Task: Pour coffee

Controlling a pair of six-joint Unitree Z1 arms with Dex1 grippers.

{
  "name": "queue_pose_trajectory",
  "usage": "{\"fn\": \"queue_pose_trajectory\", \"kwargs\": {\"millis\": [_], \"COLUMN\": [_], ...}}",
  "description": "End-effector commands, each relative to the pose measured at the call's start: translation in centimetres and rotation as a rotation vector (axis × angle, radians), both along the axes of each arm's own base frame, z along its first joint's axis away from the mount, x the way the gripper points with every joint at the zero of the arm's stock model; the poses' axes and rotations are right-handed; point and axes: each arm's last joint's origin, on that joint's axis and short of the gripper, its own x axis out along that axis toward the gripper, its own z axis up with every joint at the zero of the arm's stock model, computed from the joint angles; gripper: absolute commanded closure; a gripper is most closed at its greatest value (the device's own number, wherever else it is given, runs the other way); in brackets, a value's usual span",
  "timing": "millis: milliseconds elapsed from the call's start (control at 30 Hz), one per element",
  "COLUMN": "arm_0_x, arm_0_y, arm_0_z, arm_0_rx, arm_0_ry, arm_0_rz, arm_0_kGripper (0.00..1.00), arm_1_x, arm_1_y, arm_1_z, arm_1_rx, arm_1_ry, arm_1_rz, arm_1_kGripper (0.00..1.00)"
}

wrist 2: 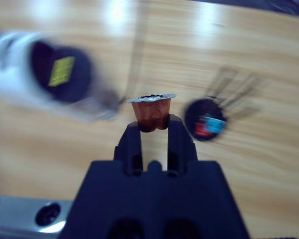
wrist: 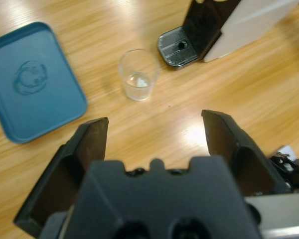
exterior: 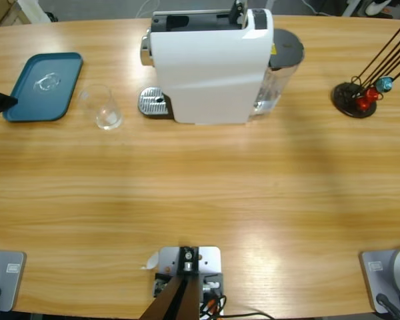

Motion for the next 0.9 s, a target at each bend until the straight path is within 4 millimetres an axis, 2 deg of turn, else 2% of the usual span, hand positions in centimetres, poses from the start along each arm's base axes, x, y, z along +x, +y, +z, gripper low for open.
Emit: {"fn": "queue_pose_trajectory", "kwargs": {"millis": [33, 200, 433, 500, 600, 800, 900], "arm_0_x": [-1.0, -1.7, -2.1, -2.1, -2.1, -2.4, -2.3], "arm_0_y": [-0.1, 0.2, 0.2, 0.2, 0.2, 0.2, 0.2], "arm_0_z": [0.2, 0.3, 0.2, 0.2, 0.2, 0.0, -0.1], "arm_0_rx": [-0.018, -0.015, -0.014, -0.015, -0.015, -0.016, -0.015], "arm_0_ry": [0.078, 0.081, 0.082, 0.080, 0.080, 0.077, 0.078], "arm_0_rz": [-0.095, -0.106, -0.124, -0.127, -0.128, -0.133, -0.133], "arm_0_kGripper": [0.191, 0.191, 0.193, 0.193, 0.193, 0.193, 0.193], "arm_1_x": [-2.2, -1.2, 0.8, 1.2, 2.1, 3.2, 3.8], "arm_1_y": [8.0, 11.8, 15.3, 17.1, 20.1, 21.9, 22.3], "arm_1_z": [2.1, 3.0, 3.8, 3.7, 2.6, 1.4, 1.7], "arm_1_rx": [0.070, 0.036, -0.023, -0.096, -0.249, -0.431, -0.494], "arm_1_ry": [0.020, 0.000, -0.047, -0.081, -0.061, -0.030, -0.054], "arm_1_rz": [0.535, 0.656, 0.725, 0.749, 0.783, 0.813, 0.826], "arm_1_kGripper": [1.000, 1.000, 1.000, 1.000, 1.000, 1.000, 1.000]}}
